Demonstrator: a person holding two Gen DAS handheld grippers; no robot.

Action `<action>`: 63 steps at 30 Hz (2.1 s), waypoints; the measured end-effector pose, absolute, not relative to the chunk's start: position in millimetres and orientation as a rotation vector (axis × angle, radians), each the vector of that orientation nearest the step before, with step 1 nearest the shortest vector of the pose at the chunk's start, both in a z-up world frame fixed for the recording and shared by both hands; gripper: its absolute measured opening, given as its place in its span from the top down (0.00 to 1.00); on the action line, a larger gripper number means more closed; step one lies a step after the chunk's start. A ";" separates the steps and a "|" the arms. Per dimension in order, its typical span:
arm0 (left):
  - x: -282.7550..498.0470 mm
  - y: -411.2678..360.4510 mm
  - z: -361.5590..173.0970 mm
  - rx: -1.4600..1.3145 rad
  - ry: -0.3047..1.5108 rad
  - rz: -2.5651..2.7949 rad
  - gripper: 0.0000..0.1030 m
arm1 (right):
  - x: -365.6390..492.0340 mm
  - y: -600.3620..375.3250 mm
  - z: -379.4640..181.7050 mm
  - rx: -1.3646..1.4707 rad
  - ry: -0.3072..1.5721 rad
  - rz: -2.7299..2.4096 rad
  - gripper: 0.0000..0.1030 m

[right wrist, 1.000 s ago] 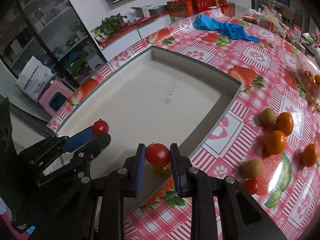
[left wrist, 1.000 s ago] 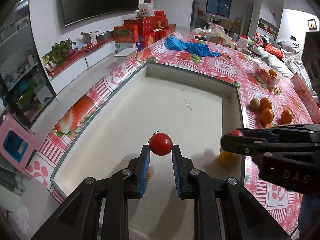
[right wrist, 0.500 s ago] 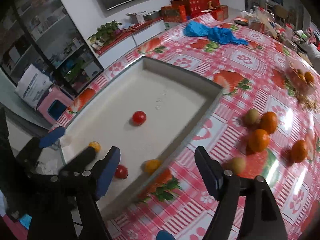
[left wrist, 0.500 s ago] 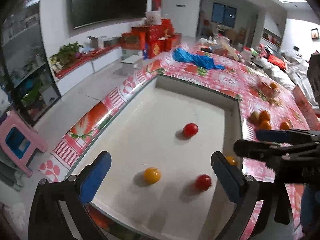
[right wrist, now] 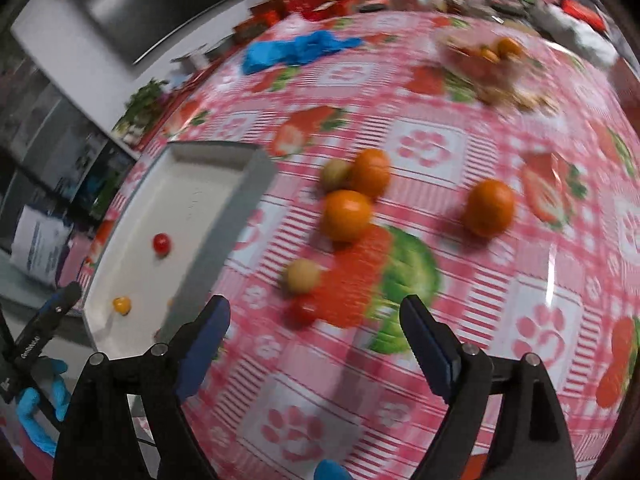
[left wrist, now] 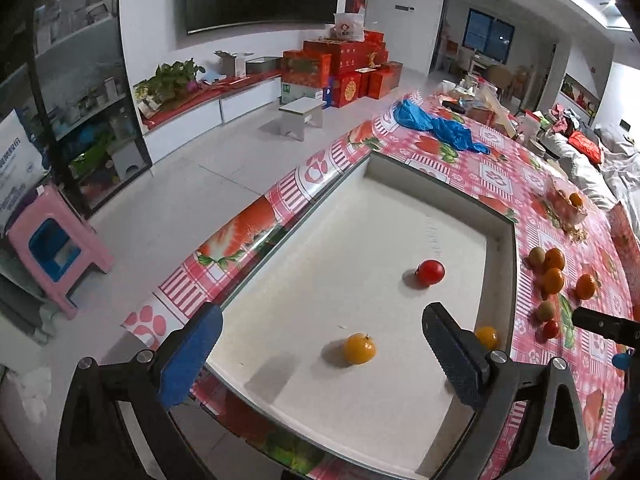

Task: Organize fruits
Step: 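Move the left tool toward the kiwi while the right tool approaches a mandarin orange, then grasp the kiwi with the left gripper while the right gripper grasps a mandarin orange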

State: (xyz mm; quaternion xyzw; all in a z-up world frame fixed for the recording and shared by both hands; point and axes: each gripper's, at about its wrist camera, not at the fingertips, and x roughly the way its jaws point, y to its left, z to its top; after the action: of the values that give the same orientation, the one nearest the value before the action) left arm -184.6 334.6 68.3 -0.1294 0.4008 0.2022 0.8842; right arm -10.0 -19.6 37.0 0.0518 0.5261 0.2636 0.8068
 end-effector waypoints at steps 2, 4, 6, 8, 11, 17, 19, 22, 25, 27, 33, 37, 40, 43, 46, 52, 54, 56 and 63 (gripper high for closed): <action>-183.7 333.0 73.0 -0.262 0.825 0.429 0.03 | -7.0 -35.6 33.8 0.140 1.128 0.535 0.14; -182.7 332.4 78.1 -0.274 0.819 0.425 0.03 | -4.5 -50.7 30.6 0.172 1.129 0.509 0.14; -179.6 329.7 83.8 -0.285 0.818 0.411 0.03 | -1.4 -65.0 26.6 0.202 1.134 0.486 0.14; -176.2 323.9 87.8 -0.277 0.818 0.397 0.03 | 1.6 -79.1 23.3 0.232 1.141 0.468 0.13; -171.3 307.6 92.4 -0.248 0.817 0.363 0.03 | 2.5 -95.8 21.7 0.254 1.137 0.442 0.13; -153.9 258.3 93.7 -0.184 0.844 0.243 0.03 | 0.3 -117.8 19.4 0.248 1.122 0.402 0.13; -147.3 238.6 92.1 -0.152 0.855 0.195 0.03 | -0.8 -122.1 18.5 0.235 1.118 0.394 0.13; -135.8 203.3 86.1 -0.079 0.876 0.133 0.03 | -3.0 -125.3 16.7 0.203 1.111 0.376 0.13; -126.4 177.4 77.6 -0.035 0.898 0.084 0.03 | -4.3 -126.3 14.6 0.172 1.103 0.367 0.13; -121.0 162.9 72.0 -0.018 0.911 0.067 0.03 | -6.5 -124.9 13.7 0.141 1.090 0.364 0.13; -106.2 139.4 59.5 -0.011 0.935 0.044 0.03 | -13.2 -116.9 11.9 0.042 1.055 0.360 0.13; -95.9 130.2 55.7 -0.007 0.940 0.042 0.03 | -18.5 -107.7 7.3 -0.038 1.027 0.366 0.04; -86.0 125.8 52.7 -0.009 0.947 0.040 0.04 | -24.6 -101.0 4.1 -0.120 1.001 0.356 0.04; -75.0 122.3 44.1 -0.001 0.979 0.040 0.20 | -30.0 -99.7 1.6 -0.176 0.982 0.351 0.04; -64.2 122.7 32.5 -0.015 1.014 0.053 0.20 | -31.1 -104.6 0.9 -0.165 0.979 0.361 0.00; -49.8 127.2 19.3 -0.040 1.049 0.071 0.22 | -33.2 -105.1 0.3 -0.172 0.967 0.367 0.00; -45.6 128.1 13.0 -0.053 1.078 0.060 0.37 | -33.3 -105.5 0.4 -0.174 0.965 0.366 0.00; -43.1 126.5 9.4 -0.050 1.087 0.050 0.43 | -33.1 -105.5 0.2 -0.174 0.968 0.367 0.00; -42.1 121.0 11.9 -0.029 1.083 0.009 0.71 | -29.8 -104.8 -0.3 -0.174 0.987 0.360 0.00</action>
State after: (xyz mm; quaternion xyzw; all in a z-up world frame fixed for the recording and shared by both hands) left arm -42.1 121.0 11.9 -0.0138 0.5155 0.0044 0.8567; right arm -29.8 -104.8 -0.3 -0.0828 0.4706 0.1718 0.8615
